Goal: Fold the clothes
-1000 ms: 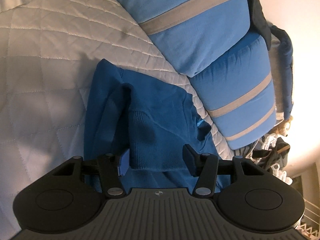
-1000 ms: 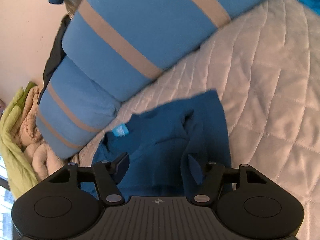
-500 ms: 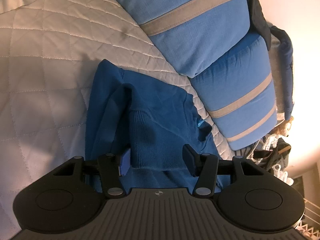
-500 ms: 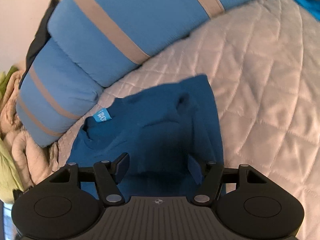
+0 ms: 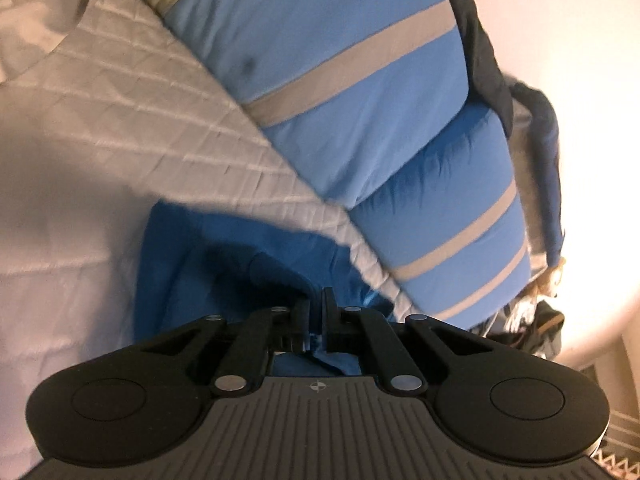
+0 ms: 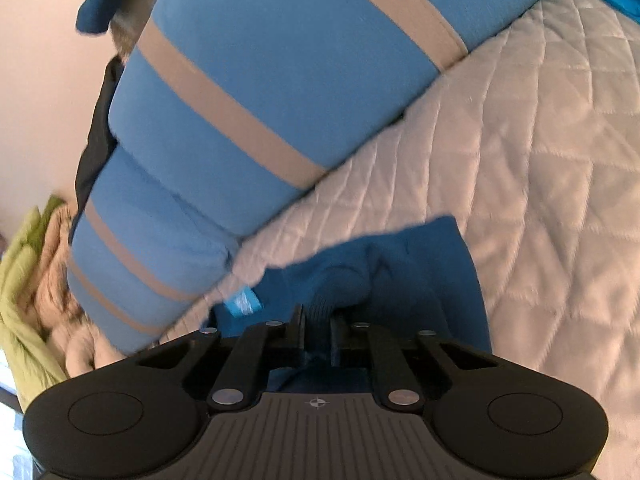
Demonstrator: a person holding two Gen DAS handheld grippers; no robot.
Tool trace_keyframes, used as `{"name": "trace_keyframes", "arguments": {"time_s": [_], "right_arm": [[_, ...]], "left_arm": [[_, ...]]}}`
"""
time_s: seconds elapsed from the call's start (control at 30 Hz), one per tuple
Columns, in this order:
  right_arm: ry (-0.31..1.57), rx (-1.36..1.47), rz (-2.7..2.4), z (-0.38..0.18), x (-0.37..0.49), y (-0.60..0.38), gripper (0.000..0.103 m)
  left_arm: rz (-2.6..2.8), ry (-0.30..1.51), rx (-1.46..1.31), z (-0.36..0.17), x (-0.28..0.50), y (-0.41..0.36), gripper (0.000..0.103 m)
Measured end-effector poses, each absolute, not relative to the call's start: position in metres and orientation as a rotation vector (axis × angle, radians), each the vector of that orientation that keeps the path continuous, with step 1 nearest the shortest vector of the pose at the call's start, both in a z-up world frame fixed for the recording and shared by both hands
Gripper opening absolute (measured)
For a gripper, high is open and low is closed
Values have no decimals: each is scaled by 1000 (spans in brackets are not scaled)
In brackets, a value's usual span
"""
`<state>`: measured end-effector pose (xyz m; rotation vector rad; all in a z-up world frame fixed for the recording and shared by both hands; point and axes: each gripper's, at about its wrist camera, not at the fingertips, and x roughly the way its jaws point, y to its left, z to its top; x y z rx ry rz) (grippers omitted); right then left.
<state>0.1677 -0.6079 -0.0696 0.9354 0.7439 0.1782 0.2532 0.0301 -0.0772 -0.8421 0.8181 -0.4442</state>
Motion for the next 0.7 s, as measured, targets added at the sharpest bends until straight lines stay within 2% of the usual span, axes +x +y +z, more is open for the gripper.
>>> {"name": "trace_keyframes", "arguments": {"time_s": [0.13, 0.17, 0.2, 0.23, 0.27, 0.3, 0.33, 0.53, 0.7], "right_arm": [[695, 990, 157, -67, 192, -615, 14], [670, 995, 152, -66, 196, -614, 15], [644, 999, 146, -66, 200, -612, 22], [619, 1004, 141, -65, 204, -611, 40], [593, 1002, 136, -64, 207, -609, 52], [570, 962, 133, -60, 206, -605, 74], [560, 921, 137, -56, 203, -601, 85], [565, 622, 132, -31, 172, -582, 103], [630, 375, 87, -17, 136, -576, 103]], "left_arm": [[-395, 748, -924, -72, 274, 31, 6], [-370, 721, -956, -72, 278, 31, 13], [-344, 694, -988, -71, 282, 32, 33], [-311, 667, -1002, -70, 282, 33, 46], [-278, 642, -1015, -69, 282, 34, 66], [-252, 630, -1004, -66, 279, 33, 69], [-244, 628, -973, -63, 275, 31, 69], [-193, 704, -571, -42, 238, 6, 69], [-201, 726, -377, -34, 193, -5, 69]]}}
